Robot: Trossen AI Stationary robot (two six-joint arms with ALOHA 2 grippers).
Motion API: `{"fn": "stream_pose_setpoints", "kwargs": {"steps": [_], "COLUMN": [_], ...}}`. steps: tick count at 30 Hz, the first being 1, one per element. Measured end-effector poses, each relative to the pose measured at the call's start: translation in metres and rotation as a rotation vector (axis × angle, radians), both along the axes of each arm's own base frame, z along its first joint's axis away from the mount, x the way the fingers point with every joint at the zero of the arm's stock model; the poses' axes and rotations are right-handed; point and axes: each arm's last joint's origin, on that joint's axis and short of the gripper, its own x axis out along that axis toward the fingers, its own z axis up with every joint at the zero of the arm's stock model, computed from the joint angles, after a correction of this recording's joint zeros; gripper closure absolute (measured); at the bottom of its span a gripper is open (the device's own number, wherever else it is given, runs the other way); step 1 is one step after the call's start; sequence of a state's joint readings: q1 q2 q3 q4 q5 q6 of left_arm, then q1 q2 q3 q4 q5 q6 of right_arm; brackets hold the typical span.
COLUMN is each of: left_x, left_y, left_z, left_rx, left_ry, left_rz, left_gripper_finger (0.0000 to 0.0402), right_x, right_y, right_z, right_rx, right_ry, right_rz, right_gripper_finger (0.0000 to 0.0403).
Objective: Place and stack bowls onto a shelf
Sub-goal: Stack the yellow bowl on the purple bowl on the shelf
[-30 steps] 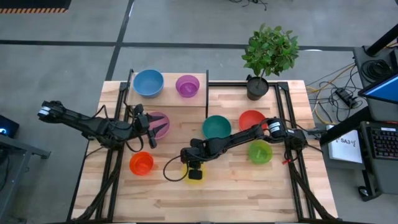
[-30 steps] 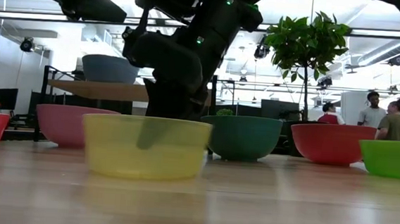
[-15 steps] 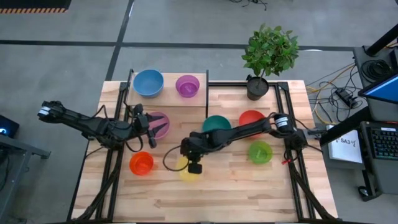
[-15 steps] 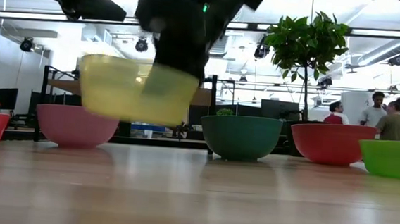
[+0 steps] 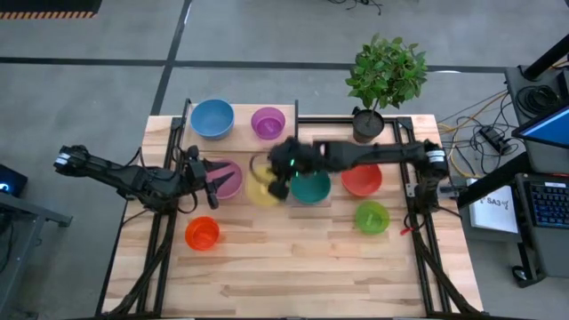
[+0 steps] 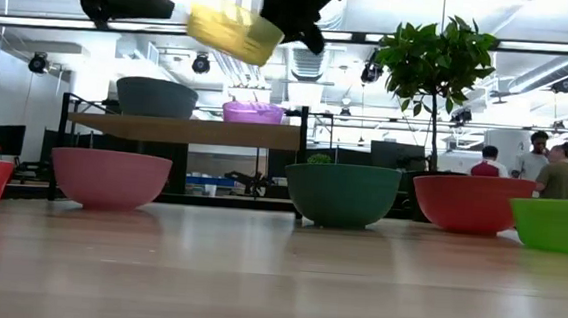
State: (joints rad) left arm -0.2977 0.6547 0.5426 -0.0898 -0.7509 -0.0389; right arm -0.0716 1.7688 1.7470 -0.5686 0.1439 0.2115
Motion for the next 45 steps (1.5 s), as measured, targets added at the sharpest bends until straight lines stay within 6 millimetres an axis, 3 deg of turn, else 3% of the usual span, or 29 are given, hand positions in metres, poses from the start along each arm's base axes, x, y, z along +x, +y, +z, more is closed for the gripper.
{"fn": "stream_pose_setpoints", "kwargs": {"steps": [8,17,26,31,45], "left_x": [-0.001,-0.002,-0.002,-0.002,-0.002], "left_y": [0.000,0.001,0.000,0.001,0.000], "left_z": [0.000,0.000,-0.001,-0.001,-0.001], "left_rx": [-0.005,-0.001,0.001,0.001,0.001], "left_ry": [-0.005,0.007,0.014,0.013,0.012], "left_rz": [0.000,0.000,-0.001,-0.001,-0.001], "left_gripper_finger": [0.0278,0.0278,0.0278,0.0278,0.0278], "right_x": [-0.014,-0.021,-0.012,-0.013,-0.009], "right_y": [-0.082,-0.134,-0.148,-0.151,-0.155], "right_z": [0.026,0.026,0.006,0.005,-0.003], "right_rx": [0.018,0.043,0.042,0.044,0.013], "right_ry": [-0.193,-0.203,-0.153,-0.159,-0.134], "right_rz": [-0.246,-0.385,-0.413,-0.425,-0.476], "right_gripper_finger": [0.0394,0.0394,0.0394,0.0391,0.0328]}}
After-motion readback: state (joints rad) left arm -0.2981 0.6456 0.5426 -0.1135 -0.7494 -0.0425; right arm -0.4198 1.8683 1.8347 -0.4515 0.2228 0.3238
